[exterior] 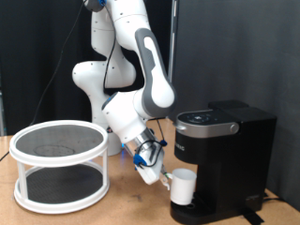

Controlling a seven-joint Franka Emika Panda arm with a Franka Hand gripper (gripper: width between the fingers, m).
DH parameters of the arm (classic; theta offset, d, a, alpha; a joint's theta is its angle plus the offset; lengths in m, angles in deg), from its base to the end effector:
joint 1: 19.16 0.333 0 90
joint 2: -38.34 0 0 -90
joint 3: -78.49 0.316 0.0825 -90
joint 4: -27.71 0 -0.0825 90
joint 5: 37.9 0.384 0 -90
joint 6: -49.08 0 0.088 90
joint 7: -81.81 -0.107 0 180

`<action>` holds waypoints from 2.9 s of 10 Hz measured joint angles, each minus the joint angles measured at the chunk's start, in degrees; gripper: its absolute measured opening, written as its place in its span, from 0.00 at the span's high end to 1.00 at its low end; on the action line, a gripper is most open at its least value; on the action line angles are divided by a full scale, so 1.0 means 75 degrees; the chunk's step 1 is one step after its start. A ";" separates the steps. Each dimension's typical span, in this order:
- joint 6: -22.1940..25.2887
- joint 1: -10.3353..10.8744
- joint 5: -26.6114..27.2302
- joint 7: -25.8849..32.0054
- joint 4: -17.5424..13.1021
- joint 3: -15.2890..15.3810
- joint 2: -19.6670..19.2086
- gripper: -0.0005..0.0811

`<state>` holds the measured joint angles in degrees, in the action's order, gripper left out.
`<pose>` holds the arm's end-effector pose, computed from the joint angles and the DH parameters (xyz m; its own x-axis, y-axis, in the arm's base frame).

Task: Make a cup of coffee with the keurig machine

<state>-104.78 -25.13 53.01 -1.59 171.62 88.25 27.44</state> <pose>0.4370 0.0002 0.1933 -0.8712 -0.1274 -0.4742 -0.3335 0.8624 0.3809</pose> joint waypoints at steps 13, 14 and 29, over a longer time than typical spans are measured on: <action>0.0537 -0.0087 0.0314 0.0504 -0.0222 -0.0022 -0.0339 0.15; 0.0791 -0.0144 0.0314 0.0576 -0.0218 -0.0029 -0.0332 0.15; 0.2266 -0.0905 -0.0001 0.0628 0.0617 -0.0283 0.0524 0.09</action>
<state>-87.78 -31.92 53.00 3.12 176.25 86.12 31.37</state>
